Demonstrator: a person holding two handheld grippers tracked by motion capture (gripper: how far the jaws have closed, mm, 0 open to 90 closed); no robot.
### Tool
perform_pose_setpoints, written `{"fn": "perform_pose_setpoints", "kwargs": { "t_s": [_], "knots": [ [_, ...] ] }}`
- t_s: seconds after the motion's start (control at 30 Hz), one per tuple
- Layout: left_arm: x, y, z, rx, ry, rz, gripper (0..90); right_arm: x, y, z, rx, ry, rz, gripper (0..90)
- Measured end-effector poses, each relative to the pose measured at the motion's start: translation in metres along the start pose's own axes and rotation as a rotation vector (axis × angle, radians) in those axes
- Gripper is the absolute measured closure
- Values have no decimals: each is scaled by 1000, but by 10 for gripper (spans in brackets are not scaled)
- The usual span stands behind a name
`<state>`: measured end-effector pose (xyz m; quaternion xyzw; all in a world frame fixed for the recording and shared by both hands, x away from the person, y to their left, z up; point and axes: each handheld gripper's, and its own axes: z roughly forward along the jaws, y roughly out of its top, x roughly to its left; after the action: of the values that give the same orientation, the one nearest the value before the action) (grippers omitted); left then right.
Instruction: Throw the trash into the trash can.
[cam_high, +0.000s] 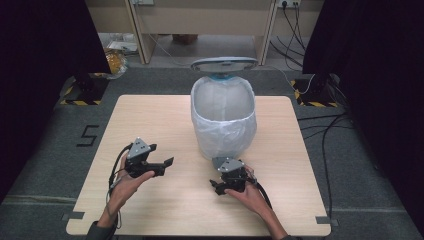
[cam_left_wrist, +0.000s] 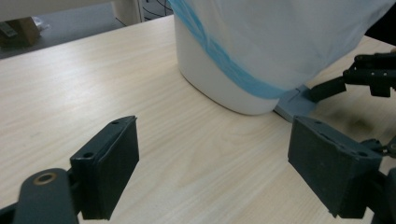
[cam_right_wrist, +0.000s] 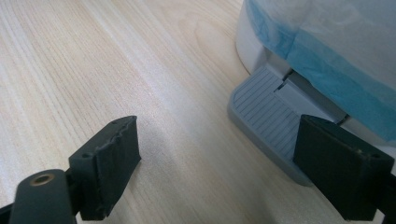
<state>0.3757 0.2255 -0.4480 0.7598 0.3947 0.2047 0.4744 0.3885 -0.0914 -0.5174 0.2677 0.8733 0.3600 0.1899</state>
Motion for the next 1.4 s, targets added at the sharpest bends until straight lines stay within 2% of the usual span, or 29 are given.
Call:
{"fn": "perform_pose_setpoints", "kwargs": {
  "t_s": [0.27,0.33,0.6,0.97,1.1,1.23,1.4],
  "knots": [
    [-6,-22,11,35,-3,12,157,0,0,0,0,1,0,144],
    [-7,-30,15,76,18,25,156,0,0,0,0,0,0,143],
    [-6,-52,18,147,35,51,156,0,0,0,-1,0,0,144],
    [-6,-67,19,208,29,70,152,0,-1,0,-5,2,-3,144],
    [-8,-71,22,249,49,110,152,0,-1,0,-5,3,-4,144],
    [-3,-74,23,240,17,32,144,0,-1,0,-6,5,-3,144],
    [-2,-75,23,240,10,32,141,0,-1,0,-8,4,-3,143]
  ]
}}
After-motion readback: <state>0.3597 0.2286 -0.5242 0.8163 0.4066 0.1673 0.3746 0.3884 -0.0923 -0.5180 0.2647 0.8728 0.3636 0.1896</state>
